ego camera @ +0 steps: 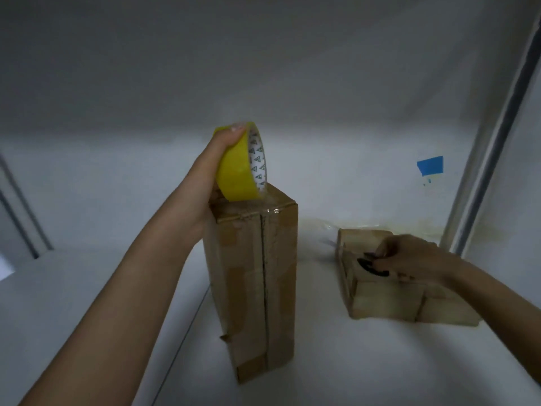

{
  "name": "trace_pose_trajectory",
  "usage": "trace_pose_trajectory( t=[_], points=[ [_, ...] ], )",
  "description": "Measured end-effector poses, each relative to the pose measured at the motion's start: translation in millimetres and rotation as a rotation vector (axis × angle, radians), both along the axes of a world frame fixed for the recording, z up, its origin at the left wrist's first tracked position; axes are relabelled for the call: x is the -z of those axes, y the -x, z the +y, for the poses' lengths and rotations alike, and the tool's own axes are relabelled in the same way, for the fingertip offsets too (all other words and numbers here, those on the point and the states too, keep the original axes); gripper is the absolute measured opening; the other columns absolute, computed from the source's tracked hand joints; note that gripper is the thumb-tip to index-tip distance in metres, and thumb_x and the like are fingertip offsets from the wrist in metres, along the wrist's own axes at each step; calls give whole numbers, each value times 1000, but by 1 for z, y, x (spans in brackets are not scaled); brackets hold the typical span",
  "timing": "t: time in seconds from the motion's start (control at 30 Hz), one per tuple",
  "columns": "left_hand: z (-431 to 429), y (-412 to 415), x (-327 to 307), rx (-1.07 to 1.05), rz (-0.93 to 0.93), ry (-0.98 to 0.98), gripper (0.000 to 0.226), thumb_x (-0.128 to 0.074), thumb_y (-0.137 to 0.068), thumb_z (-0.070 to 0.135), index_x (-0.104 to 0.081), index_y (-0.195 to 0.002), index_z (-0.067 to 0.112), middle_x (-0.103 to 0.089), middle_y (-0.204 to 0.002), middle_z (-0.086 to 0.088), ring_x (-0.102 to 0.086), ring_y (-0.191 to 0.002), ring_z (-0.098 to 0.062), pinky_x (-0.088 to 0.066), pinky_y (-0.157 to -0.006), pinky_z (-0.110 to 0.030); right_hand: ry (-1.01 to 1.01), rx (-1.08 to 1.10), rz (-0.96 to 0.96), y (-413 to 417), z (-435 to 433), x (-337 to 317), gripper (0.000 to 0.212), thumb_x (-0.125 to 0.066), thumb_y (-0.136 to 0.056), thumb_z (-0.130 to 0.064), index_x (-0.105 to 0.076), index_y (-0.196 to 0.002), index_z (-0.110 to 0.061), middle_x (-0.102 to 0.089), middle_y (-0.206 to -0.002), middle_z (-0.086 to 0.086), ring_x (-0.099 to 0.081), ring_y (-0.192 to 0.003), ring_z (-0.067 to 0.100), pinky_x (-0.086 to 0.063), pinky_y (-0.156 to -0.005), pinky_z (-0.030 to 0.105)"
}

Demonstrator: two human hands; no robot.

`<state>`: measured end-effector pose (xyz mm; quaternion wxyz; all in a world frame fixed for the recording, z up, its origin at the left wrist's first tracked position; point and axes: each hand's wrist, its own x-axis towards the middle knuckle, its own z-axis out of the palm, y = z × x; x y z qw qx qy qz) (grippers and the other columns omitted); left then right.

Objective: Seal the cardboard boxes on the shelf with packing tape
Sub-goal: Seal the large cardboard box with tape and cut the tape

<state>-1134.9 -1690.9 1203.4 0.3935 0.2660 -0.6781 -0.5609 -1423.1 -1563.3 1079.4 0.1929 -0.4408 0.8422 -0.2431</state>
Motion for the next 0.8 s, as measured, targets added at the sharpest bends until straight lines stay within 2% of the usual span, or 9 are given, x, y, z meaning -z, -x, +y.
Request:
trace_pose_trajectory(
  t=[0.07, 0.17, 0.23, 0.37, 0.43, 0.53, 0.67, 0.73, 0.8],
  points=[
    [-1, -3, 7, -18, 96, -88, 28, -58, -85, 55, -69, -102, 34, -77, -87, 6, -74, -82, -14, -57, -73, -30, 198, -19, 25, -3, -6, -27, 25, -78, -78, -29, -64, -92, -15, -69, -81, 1, -54, -54, 11, -40, -47, 24],
    [-7, -8, 7, 26, 75, -66, 27, -57, -86, 55, -65, -104, 37, -75, -82, 8, -74, -75, -13, -57, -60, -25, 372, -134, 142, -11, -16, -59, 27, -79, -75, -33, -58, -90, -24, -69, -85, -4, -54, -50, -1, -40, -54, 22],
    [-11, -10, 0, 53, 46, -90, 25, -56, -89, 56, -64, -106, 40, -74, -86, 7, -73, -74, -14, -55, -56, -24, 382, -217, 188, -21, -23, -72, 37, -78, -68, -43, -56, -95, -30, -67, -88, -12, -54, -57, -8, -39, -59, 21],
    [-18, -15, -4, 53, -14, -75, 25, -56, -87, 62, -64, -104, 45, -70, -90, 5, -69, -78, -18, -50, -64, -25, 349, -339, 286, -34, -38, -84, 47, -74, -66, -51, -55, -104, -34, -62, -96, -20, -52, -72, -12, -38, -64, 17],
    [-20, -16, -7, 35, -20, -69, 25, -56, -87, 62, -64, -104, 44, -71, -95, 3, -72, -84, -21, -55, -65, -28, 368, -383, 290, -38, -42, -89, 45, -73, -65, -53, -57, -103, -35, -63, -94, -21, -55, -73, -2, -41, -64, 17],
    [-23, -18, -10, 22, -48, -32, 23, -56, -87, 61, -65, -101, 45, -72, -98, 3, -73, -89, -22, -58, -73, -33, 403, -439, 285, -43, -49, -92, 44, -72, -64, -56, -60, -100, -34, -63, -90, -22, -57, -74, 15, -48, -69, 28],
    [-24, -18, -15, 19, -109, 3, 29, -59, -83, 63, -66, -101, 42, -72, -102, 0, -70, -99, -26, -53, -97, -43, 441, -493, 293, -52, -61, -92, 41, -73, -65, -53, -62, -98, -31, -64, -88, -22, -56, -75, 18, -47, -68, 26],
    [-23, -17, -16, 40, -127, -1, 30, -59, -83, 63, -66, -103, 42, -72, -102, 0, -70, -97, -25, -53, -96, -42, 451, -530, 274, -57, -67, -93, 36, -74, -67, -48, -63, -96, -28, -65, -87, -18, -55, -74, 15, -47, -68, 26],
    [-21, -16, -17, 56, -123, -3, 27, -58, -84, 61, -66, -102, 42, -72, -97, 2, -70, -91, -22, -54, -87, -37, 468, -562, 271, -61, -72, -93, 31, -75, -70, -43, -64, -93, -25, -66, -86, -14, -52, -71, 6, -44, -67, 22]
  ],
)
